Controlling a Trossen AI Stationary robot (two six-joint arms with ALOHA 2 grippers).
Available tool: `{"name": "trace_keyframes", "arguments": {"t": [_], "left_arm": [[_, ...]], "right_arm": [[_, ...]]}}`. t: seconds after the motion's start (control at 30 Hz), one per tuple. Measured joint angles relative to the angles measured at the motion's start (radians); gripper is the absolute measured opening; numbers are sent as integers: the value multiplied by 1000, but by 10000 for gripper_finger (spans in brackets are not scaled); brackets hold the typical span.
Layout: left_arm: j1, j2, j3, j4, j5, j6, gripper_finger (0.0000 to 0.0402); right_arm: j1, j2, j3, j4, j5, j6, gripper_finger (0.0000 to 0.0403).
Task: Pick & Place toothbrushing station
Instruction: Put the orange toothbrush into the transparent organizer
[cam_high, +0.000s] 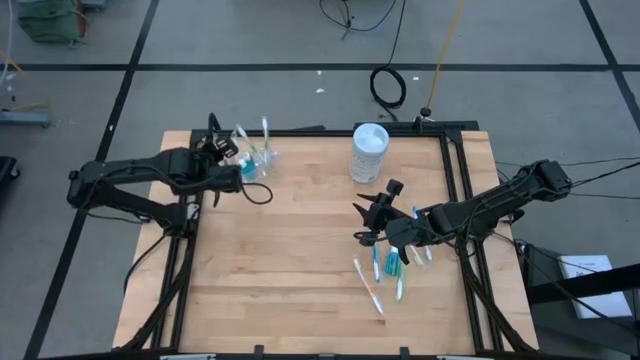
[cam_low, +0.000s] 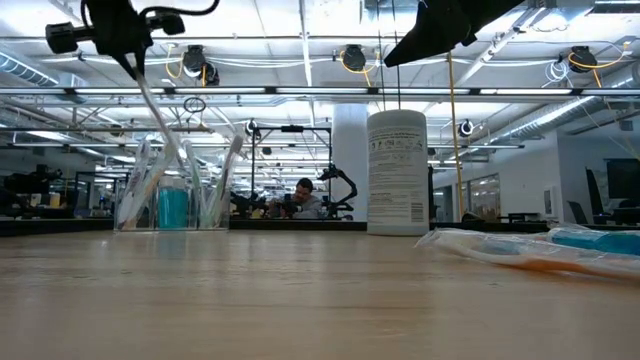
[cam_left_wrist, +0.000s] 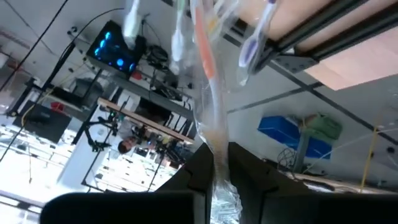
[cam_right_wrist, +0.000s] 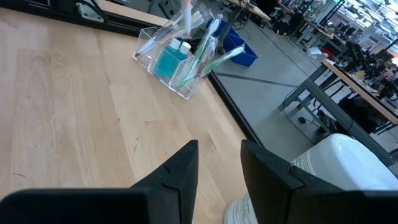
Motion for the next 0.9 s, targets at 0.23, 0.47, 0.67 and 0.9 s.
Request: {"name": "trace_keyframes", "arguments": {"t": [0.23,0.47,0.67,0.9], "left_arm": [[1,0,36,2,64,16,31],[1,4,36,2,34,85,44],[1,3,36,1,-49,27,45],[14,3,36,1,10,-88,46]], "right_arm": [[0,0,0,0,0,0,112],[0,0,0,0,-60,27,112],[-2,0,0,0,-103,27,112],[-3,0,0,0,-101,8,112]]}}
